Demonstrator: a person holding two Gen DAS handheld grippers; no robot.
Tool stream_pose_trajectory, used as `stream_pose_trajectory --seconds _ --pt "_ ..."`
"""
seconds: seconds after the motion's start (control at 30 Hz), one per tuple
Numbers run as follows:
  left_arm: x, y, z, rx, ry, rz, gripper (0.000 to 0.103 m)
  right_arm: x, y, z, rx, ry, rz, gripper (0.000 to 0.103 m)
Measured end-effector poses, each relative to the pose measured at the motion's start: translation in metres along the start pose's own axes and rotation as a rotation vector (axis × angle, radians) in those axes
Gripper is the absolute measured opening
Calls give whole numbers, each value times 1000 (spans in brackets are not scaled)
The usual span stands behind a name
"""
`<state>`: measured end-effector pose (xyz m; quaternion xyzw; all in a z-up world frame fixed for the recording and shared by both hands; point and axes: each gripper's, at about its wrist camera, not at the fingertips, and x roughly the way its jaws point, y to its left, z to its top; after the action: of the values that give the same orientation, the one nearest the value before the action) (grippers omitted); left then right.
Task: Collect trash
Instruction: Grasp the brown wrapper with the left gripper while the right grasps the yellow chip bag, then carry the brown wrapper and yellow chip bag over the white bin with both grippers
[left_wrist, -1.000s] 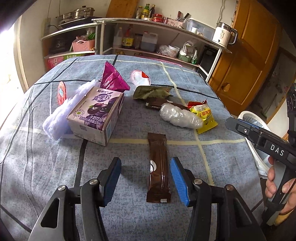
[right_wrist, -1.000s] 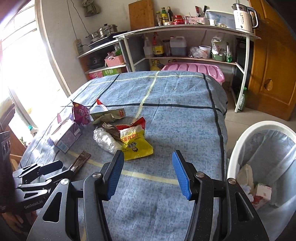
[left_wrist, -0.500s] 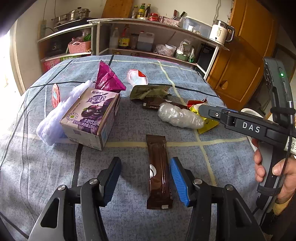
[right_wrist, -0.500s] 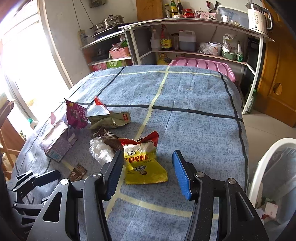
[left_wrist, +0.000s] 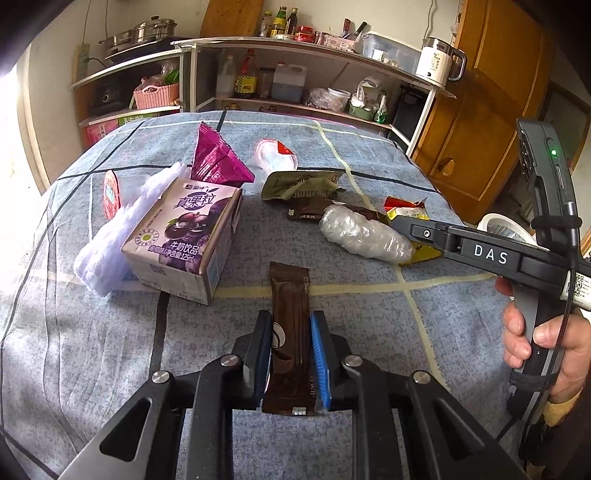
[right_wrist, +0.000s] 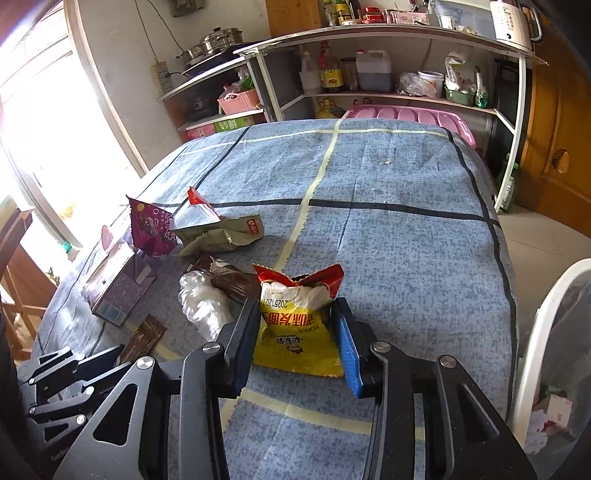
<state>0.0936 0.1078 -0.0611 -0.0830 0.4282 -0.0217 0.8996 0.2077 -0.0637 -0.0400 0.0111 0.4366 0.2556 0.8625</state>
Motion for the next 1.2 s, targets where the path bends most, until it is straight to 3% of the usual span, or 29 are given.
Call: stream_pose_trajectory --seconds 0.83,1.2 --pt "-15 -10 0 -9 -20 -29 20 -30 -12 -15 65 -64 -1 37" --pt "-36 -40 12 47 -69 -75 20 -74 -24 -23 107 -133 5 37"
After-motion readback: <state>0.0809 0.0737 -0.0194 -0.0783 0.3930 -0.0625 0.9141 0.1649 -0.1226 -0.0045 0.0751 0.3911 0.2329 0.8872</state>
